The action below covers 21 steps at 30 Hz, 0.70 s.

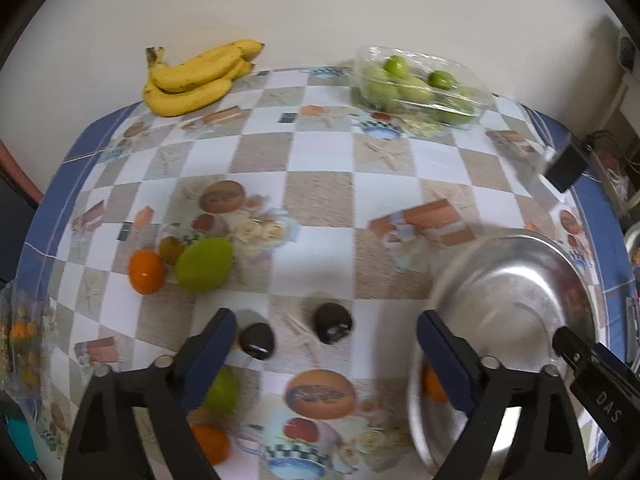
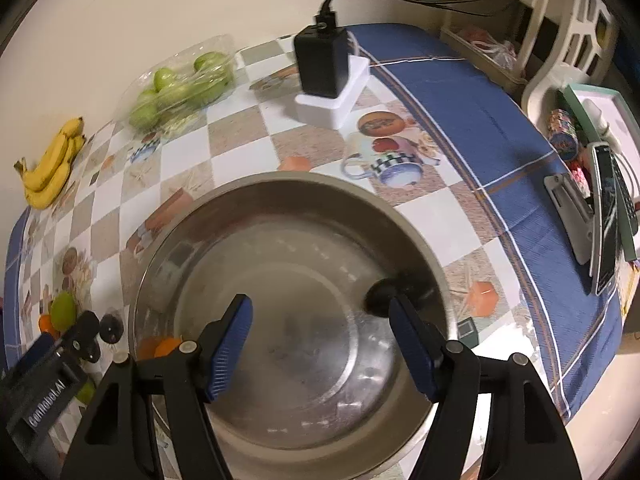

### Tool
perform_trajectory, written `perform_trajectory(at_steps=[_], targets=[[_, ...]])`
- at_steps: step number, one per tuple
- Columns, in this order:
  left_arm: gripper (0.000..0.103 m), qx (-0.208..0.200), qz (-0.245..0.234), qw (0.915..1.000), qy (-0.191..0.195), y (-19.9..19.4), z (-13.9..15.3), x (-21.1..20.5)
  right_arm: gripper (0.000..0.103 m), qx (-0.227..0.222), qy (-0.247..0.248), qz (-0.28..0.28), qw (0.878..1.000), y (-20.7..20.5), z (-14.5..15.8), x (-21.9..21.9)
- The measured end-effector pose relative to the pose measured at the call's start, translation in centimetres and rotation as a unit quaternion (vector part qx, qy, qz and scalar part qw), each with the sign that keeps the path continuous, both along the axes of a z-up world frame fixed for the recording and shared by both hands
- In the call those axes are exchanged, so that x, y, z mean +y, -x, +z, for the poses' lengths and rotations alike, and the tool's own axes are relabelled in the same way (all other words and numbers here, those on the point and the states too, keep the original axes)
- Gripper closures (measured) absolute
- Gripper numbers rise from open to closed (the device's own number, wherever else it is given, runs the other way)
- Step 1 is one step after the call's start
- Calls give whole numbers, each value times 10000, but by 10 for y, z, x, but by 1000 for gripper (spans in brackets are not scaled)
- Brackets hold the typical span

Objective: Organize fruits
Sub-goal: 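Open right tool to drop the plum in the bowl while left drops orange, then move right tool toward another dark plum while left approaches a green pear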

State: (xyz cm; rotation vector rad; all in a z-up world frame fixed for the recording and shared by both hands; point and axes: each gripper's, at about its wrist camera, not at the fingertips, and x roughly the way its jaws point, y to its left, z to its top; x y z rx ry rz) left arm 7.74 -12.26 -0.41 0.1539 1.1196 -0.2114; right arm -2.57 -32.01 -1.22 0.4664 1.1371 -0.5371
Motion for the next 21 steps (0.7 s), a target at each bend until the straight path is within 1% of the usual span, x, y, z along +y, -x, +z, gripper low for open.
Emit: perform_trajectory(at_steps=[1, 2, 3, 4, 8, 9, 11, 12, 15, 18, 20, 21], targets=[[3, -17, 21, 10000, -15, -1, 0, 3, 28, 20, -7, 38, 10000, -1, -1, 2], [2, -42, 52, 10000, -44, -3, 0, 7, 24, 42, -10, 83, 10000, -3, -2, 5], [2, -59, 66, 9999, -63, -4, 0, 9, 22, 56, -2, 109, 9999, -3, -2, 7], [0, -88, 82, 9999, -85, -6, 0, 12, 20, 67, 18, 141, 9999, -4, -3, 9], [0, -237, 213, 9991, -283, -12, -1, 25, 19, 83, 65, 260, 9996, -7, -3, 17], [0, -270, 253, 9988, -326, -14, -1, 29, 18, 83, 68, 280, 9996, -8, -4, 18], [0, -320, 318, 9982, -392, -17, -2, 36, 10, 81, 63, 324, 9994, -9, -5, 21], [0, -344, 349, 9980, -409, -19, -2, 40, 10, 71, 52, 351, 9993, -10, -6, 22], [0, -384, 462, 9973, -426, -25, -2, 51, 10, 45, -19, 464, 9989, -13, -8, 28], [0, -399, 534, 9969, -409, -29, -3, 61, 9, 48, 42, 595, 9982, -17, -9, 35], [0, -395, 600, 9967, -377, -32, -4, 69, 0, 16, 92, 685, 9976, -19, -8, 40], [0, -386, 646, 9966, -349, -34, -4, 73, 0, 0, 103, 711, 9974, -21, -8, 42]])
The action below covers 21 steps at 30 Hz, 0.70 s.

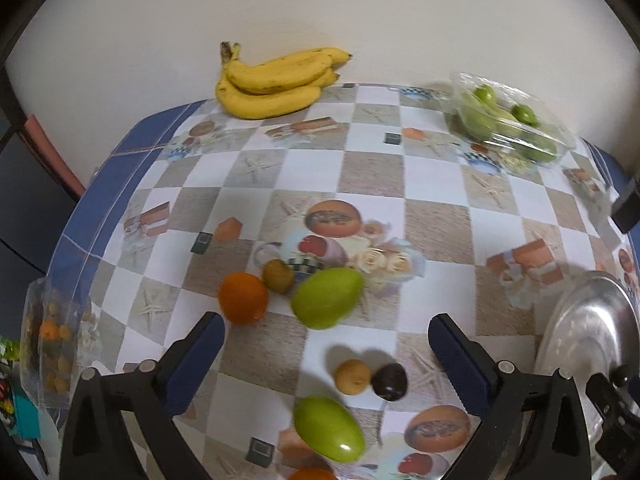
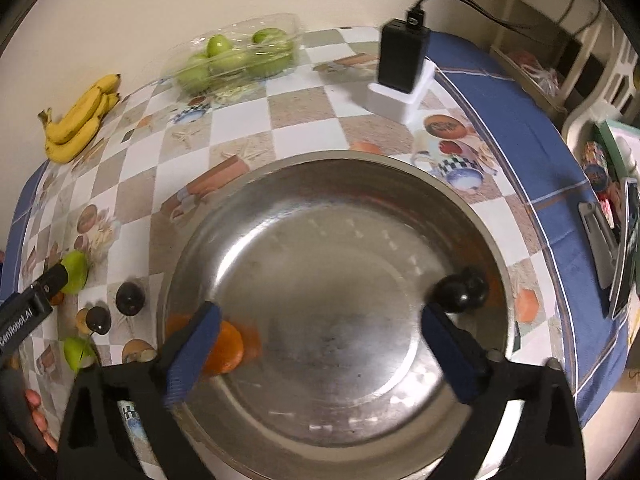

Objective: Organize fruits
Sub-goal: 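Move right tool toward another dark plum while left approaches a green pear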

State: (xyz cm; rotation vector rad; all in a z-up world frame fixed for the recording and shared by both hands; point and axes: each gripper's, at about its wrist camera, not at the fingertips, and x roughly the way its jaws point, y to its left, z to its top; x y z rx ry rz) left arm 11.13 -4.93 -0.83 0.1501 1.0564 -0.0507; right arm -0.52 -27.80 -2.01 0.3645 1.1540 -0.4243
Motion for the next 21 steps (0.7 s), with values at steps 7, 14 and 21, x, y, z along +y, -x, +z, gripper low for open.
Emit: perform_trajectory(at_steps=[7, 14, 21], targets=[[0, -30, 4, 9999, 107, -5, 2, 18, 0, -364, -243, 76, 9990, -8, 7, 13], [0, -224, 39, 9994, 246, -7, 11, 38, 0, -662, -424, 262, 9966, -16, 18, 33], [0, -167, 208, 9987, 438, -5, 14, 60, 0, -839, -668, 778, 9912, -30, 22, 65]])
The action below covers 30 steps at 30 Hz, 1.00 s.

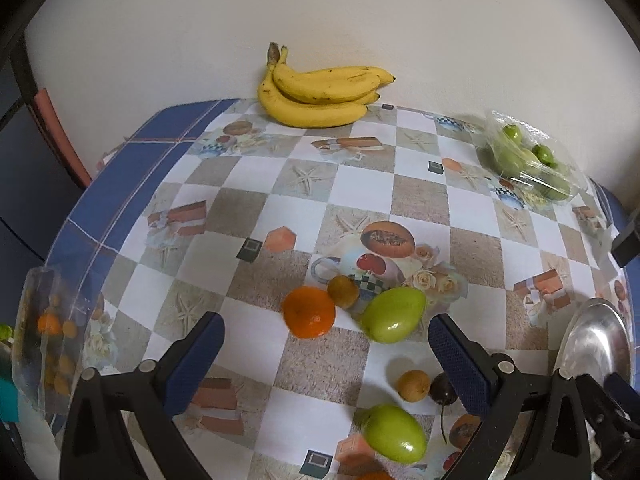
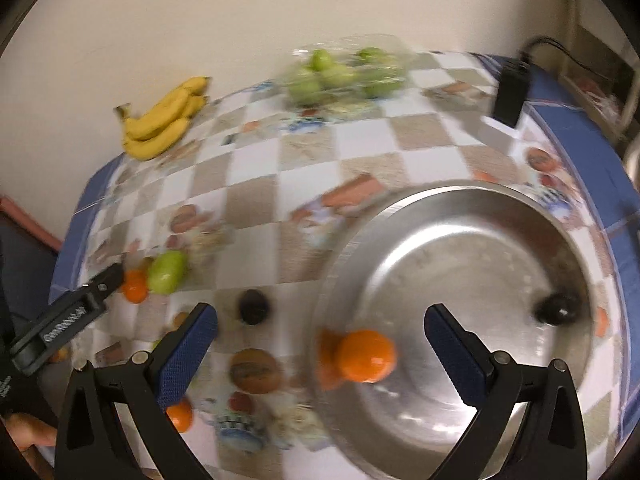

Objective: Organize fruits
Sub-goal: 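Move right tool toward another dark plum while left approaches a green pear, then close right tool on the dark plum while left tool grasps the green pear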

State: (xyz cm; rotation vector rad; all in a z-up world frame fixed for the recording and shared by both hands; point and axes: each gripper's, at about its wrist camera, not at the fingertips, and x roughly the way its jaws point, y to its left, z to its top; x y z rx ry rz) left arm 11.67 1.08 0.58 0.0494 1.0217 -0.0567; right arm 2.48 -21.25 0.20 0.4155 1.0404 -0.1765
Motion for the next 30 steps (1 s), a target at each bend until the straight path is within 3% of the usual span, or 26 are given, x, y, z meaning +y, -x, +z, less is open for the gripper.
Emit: perform_trajectory(at_steps=[11, 17, 18, 20, 24, 26, 30], targets=[[0, 97, 521, 9981, 305, 9, 1, 32, 0, -282, -323, 643, 9970, -24, -2, 43], [0, 265, 853, 9946, 532, 14, -5, 44, 2, -282, -253, 800, 9961, -30, -7, 51], [0, 311, 892, 9938, 582, 14, -7, 44, 4, -271, -267, 803, 9960, -31, -9, 50], [1, 460, 945, 9916, 750, 14, -13, 43, 22, -228, -280, 791, 9962, -33, -12, 49], [3, 702, 887, 9889, 964, 14, -22, 36, 32, -125, -225, 755, 9968, -37, -19, 46], [10, 831, 844, 9872, 1068, 14, -27, 32, 45, -78, -230, 756, 9968, -40, -22, 46], [13, 998, 773, 9849, 1181, 14, -33, 25, 48, 26, -205, 783, 9967, -46, -28, 46]])
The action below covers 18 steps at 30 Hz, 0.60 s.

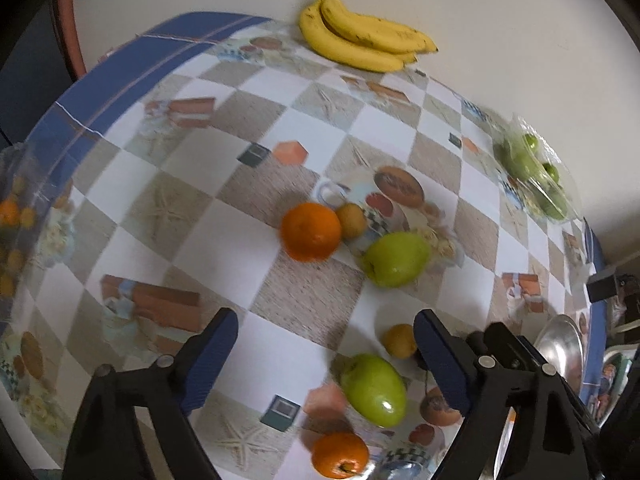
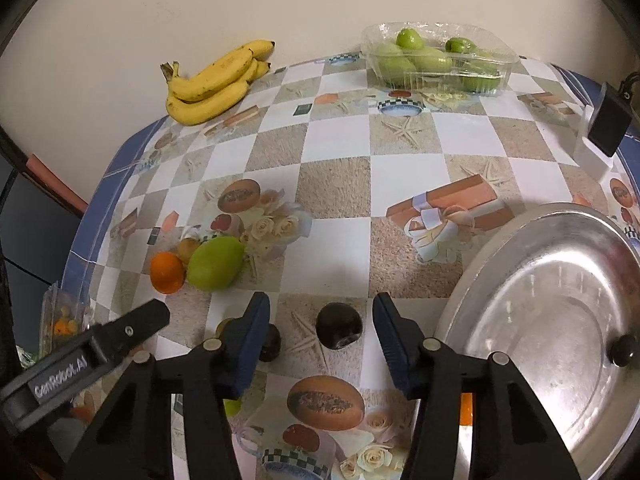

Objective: Organize fruits
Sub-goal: 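Close right tool on the dark plum while left tool grasps the green pear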

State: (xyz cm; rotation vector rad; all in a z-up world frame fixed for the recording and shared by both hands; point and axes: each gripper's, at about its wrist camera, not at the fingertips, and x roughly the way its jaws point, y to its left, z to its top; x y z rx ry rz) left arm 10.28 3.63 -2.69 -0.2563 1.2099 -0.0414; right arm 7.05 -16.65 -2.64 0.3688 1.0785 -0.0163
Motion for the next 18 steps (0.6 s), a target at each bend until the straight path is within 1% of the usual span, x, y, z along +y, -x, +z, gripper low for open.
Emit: perform_trajectory(at_steps=[1, 2, 4, 9, 12, 15, 17, 18], targets=[[14, 38, -20, 10000, 29, 0, -1, -2, 48, 31, 17, 4, 10000, -1, -1, 0], [16, 85, -48, 9999, 83, 0, -3, -4, 52, 77, 25, 12, 10000, -2, -3, 0], [18, 185, -108, 9996, 173, 1, -7, -9, 56, 162, 15, 32, 9999, -4, -8, 0], [20, 275, -170, 9993, 212, 2, -11, -14, 56, 327, 10, 40, 9995, -6, -18, 0], [20, 291, -179, 9991, 256, 3, -11, -15, 60, 375, -19, 43, 9993, -7, -21, -1], [20, 309, -181, 9990, 276, 4, -12, -16, 66, 405, -34, 61, 9992, -7, -23, 1], [21, 329, -181, 9989, 295, 4, -12, -16, 75, 410, -13, 29, 9992, -6, -22, -1], [21, 334, -177, 9988, 304, 4, -12, -16, 75, 395, -48, 6, 9992, -6, -21, -2]])
